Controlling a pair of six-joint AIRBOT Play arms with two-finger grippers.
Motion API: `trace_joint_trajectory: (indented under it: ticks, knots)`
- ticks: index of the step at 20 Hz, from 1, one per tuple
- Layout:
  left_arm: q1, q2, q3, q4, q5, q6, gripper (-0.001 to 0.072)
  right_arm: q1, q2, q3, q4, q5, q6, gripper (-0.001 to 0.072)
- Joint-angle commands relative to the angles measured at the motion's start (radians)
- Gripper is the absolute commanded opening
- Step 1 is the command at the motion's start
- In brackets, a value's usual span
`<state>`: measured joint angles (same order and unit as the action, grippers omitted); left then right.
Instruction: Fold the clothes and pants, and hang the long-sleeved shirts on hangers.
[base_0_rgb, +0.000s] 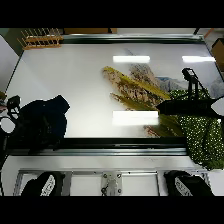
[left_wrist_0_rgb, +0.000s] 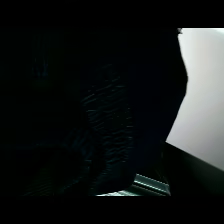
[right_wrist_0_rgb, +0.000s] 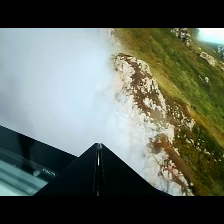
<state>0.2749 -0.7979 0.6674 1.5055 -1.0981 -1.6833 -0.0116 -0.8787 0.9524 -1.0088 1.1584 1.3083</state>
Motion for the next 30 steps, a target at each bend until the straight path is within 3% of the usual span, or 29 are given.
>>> trace_joint_trajectory:
  ticks: [1,4,5,6,8,11,15,19,20,21,22,26,30]
  knots:
    - [0.104,-0.05,-0.098,-0.062,0.073,0.03,0.069,0.001,-0.001,0.0,0.0,0.0,0.0,0.0026]
    - [0.046,-0.142,-0.098,-0.103,0.062,0.027,0.0687,0.001,0.0,0.0,0.0,0.0,0.0,0.0026]
    - [0.011,-0.172,-0.097,-0.15,0.068,0.025,0.0544,0.001,-0.001,0.0,0.0,0.0,0.0,0.0026]
    - [-0.026,-0.195,-0.096,-0.2,0.092,0.026,0.0328,0.001,0.0,0.0,0.0,0.0,0.0,0.0026]
    - [-0.122,-0.23,-0.048,-0.306,0.144,0.028,0.0035,0.001,-0.001,0.0,0.0,0.001,0.0,0.0025]
    - [-0.343,-0.272,0.158,-0.406,0.219,0.029,0.0034,0.001,-0.001,0.0,0.0,0.0,0.0,0.0026]
    - [-0.658,-0.418,0.517,-0.398,0.263,0.059,0.0034,0.001,-0.001,0.0,0.004,0.0,0.001,0.0026]
    - [-0.793,-0.589,0.746,-0.398,0.261,0.072,0.0036,0.001,0.0,0.0,0.043,0.0,0.0,0.0026]
    - [-0.793,-0.62,0.781,-0.398,0.247,0.07,0.0209,0.0,0.0,0.0,0.043,-0.003,-0.001,0.0026]
    - [-0.779,-0.644,0.817,-0.399,0.214,0.059,0.0564,0.0,0.0,0.0,0.035,-0.008,0.0,0.0026]
    - [-0.757,-0.659,0.845,-0.398,0.166,0.029,0.0638,-0.002,0.0,0.0,0.026,-0.008,0.0,0.0026]
    - [-0.702,-0.634,0.726,-0.398,0.096,0.019,0.0612,-0.001,0.0,0.0,0.023,-0.007,0.0,0.0026]
    - [-0.695,-0.655,0.511,-0.412,0.214,-0.113,0.0612,-0.001,-0.006,0.0,0.024,-0.007,0.006,0.0026]
